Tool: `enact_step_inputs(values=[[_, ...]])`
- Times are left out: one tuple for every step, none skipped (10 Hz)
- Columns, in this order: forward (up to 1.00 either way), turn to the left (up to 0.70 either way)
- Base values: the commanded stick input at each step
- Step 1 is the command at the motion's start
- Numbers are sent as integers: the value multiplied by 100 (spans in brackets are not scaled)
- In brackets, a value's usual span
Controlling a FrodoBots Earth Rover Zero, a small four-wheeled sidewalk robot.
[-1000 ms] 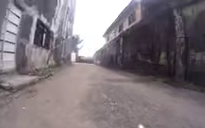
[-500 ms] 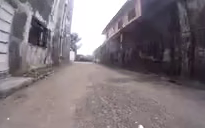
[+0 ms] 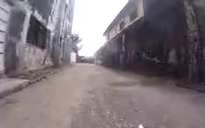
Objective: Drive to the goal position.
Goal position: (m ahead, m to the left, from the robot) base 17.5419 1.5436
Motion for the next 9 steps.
enact_step_inputs(values=[[50, 0], [50, 0], [50, 0], [50, 0], [50, 0], [50, 0], [50, 0], [50, 0], [50, 0]])
